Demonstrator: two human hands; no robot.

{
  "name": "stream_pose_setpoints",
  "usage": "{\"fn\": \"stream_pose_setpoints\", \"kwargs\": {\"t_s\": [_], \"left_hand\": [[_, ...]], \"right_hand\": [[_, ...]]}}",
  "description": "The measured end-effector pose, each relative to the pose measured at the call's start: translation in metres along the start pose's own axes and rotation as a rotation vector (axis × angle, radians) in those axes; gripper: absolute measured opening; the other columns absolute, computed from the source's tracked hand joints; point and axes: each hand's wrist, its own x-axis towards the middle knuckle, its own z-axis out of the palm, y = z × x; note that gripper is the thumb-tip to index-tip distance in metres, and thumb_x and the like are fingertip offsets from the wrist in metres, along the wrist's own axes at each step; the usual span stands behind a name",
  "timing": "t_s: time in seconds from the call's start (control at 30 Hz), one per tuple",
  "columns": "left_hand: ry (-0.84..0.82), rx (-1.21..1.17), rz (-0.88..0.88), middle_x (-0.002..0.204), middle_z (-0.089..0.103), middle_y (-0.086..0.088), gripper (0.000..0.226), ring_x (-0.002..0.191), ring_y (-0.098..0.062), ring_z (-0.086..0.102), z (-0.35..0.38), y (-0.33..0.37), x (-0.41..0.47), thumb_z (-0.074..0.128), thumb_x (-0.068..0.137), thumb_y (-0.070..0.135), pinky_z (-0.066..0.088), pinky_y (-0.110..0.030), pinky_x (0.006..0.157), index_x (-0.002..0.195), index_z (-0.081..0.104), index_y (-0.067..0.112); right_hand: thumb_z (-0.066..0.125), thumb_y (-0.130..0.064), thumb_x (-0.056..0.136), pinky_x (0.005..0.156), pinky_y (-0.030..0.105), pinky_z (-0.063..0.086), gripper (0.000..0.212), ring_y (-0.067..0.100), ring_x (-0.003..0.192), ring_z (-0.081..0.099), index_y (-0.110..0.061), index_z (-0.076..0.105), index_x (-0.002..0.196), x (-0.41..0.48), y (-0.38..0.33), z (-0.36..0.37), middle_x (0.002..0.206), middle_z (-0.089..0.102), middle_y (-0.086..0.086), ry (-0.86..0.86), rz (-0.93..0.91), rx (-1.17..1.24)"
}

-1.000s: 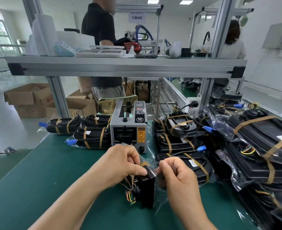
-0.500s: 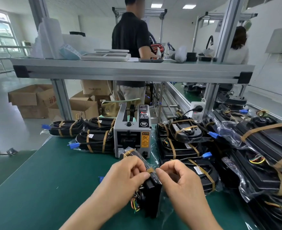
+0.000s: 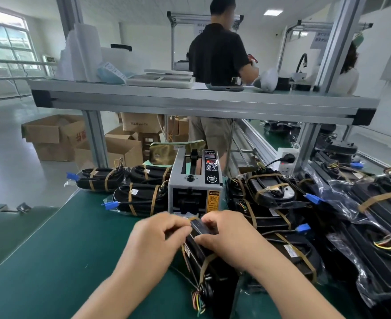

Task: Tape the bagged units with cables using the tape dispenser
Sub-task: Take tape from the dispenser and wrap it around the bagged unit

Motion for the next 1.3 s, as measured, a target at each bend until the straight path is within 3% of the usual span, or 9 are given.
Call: {"fn": "stream_pose_setpoints", "kwargs": {"t_s": [0.13, 0.23, 0.37, 0.7, 0.83, 0.93, 1.03, 1.2, 1.3], "left_hand": [[-0.168, 0.506, 0.359, 0.094, 0.065, 0.014, 0.015, 0.086, -0.008, 0.063, -0.007, -0.005, 0.038, 0.072, 0.089, 0.025, 0.047, -0.023, 0.080, 0.102, 0.077, 0.031], [-0.271, 0.775, 0.633, 0.075, 0.062, 0.009, 0.026, 0.057, -0.014, 0.058, -0.008, -0.003, 0.053, 0.091, 0.062, 0.014, 0.047, -0.027, 0.059, 0.079, 0.076, 0.027], [-0.347, 0.891, 0.801, 0.060, 0.052, 0.006, 0.035, 0.047, -0.015, 0.049, -0.008, 0.006, 0.062, 0.090, 0.043, 0.001, 0.047, -0.028, 0.049, 0.059, 0.066, 0.021], [-0.317, 0.971, 0.970, 0.061, 0.047, 0.005, 0.031, 0.048, -0.015, 0.039, -0.005, 0.004, 0.067, 0.081, 0.060, 0.000, 0.049, -0.035, 0.058, 0.057, 0.056, 0.019], [-0.302, 0.849, 0.902, 0.063, 0.050, 0.006, 0.024, 0.052, -0.014, 0.044, -0.003, 0.000, 0.069, 0.074, 0.069, 0.004, 0.048, -0.032, 0.058, 0.059, 0.058, 0.019], [-0.366, 0.725, 0.715, 0.083, 0.061, 0.001, 0.007, 0.068, -0.019, 0.057, 0.001, -0.009, 0.069, 0.062, 0.085, 0.008, 0.047, -0.033, 0.066, 0.081, 0.065, 0.013], [-0.383, 0.657, 0.505, 0.094, 0.060, 0.002, 0.013, 0.078, -0.022, 0.056, 0.006, -0.013, 0.070, 0.049, 0.094, 0.014, 0.042, -0.033, 0.070, 0.099, 0.061, 0.014], [-0.372, 0.579, 0.500, 0.072, 0.047, 0.013, 0.010, 0.065, -0.012, 0.045, 0.002, -0.012, 0.072, 0.049, 0.093, 0.012, 0.034, -0.025, 0.064, 0.092, 0.059, 0.015], [-0.344, 0.532, 0.509, 0.077, 0.053, 0.011, 0.008, 0.066, -0.014, 0.050, 0.000, -0.016, 0.068, 0.053, 0.092, 0.012, 0.042, -0.030, 0.066, 0.088, 0.058, 0.015]], "right_hand": [[0.069, -0.037, 0.089, 0.069, 0.027, 0.049, 0.018, 0.013, 0.077, 0.062, -0.020, 0.069, 0.093, 0.000, 0.002, 0.004, 0.083, 0.065, -0.003, 0.049, -0.009, -0.015], [0.066, -0.031, 0.092, 0.075, 0.032, 0.054, 0.010, 0.015, 0.079, 0.064, -0.022, 0.069, 0.095, 0.000, 0.003, 0.004, 0.084, 0.068, -0.002, 0.052, -0.006, 0.006], [0.063, -0.029, 0.094, 0.079, 0.038, 0.057, 0.009, 0.015, 0.080, 0.066, -0.023, 0.070, 0.097, 0.001, 0.007, 0.003, 0.087, 0.069, -0.002, 0.052, 0.013, 0.025], [0.061, -0.028, 0.092, 0.080, 0.040, 0.057, 0.018, 0.020, 0.085, 0.067, -0.018, 0.068, 0.105, 0.001, 0.008, 0.005, 0.092, 0.071, 0.002, 0.056, -0.009, 0.007], [0.062, -0.031, 0.091, 0.087, 0.039, 0.056, 0.024, 0.022, 0.095, 0.067, -0.019, 0.068, 0.110, 0.001, 0.007, 0.006, 0.102, 0.072, 0.002, 0.066, -0.002, -0.008], [0.067, -0.037, 0.086, 0.089, 0.037, 0.055, 0.027, 0.021, 0.098, 0.067, -0.023, 0.069, 0.109, 0.001, 0.007, 0.005, 0.103, 0.073, -0.001, 0.088, 0.013, -0.015], [0.072, -0.046, 0.082, 0.081, 0.034, 0.056, 0.021, 0.015, 0.089, 0.066, -0.029, 0.069, 0.095, 0.003, 0.006, 0.006, 0.092, 0.071, -0.007, 0.121, 0.018, 0.002], [0.068, -0.042, 0.089, 0.077, 0.033, 0.055, 0.017, 0.018, 0.087, 0.066, -0.026, 0.072, 0.093, 0.010, 0.004, 0.011, 0.090, 0.071, -0.004, 0.191, 0.025, 0.012], [0.066, -0.038, 0.091, 0.074, 0.030, 0.053, 0.012, 0.016, 0.084, 0.064, -0.028, 0.070, 0.085, 0.014, 0.004, 0.012, 0.085, 0.068, -0.007, 0.197, 0.015, 0.038]]}}
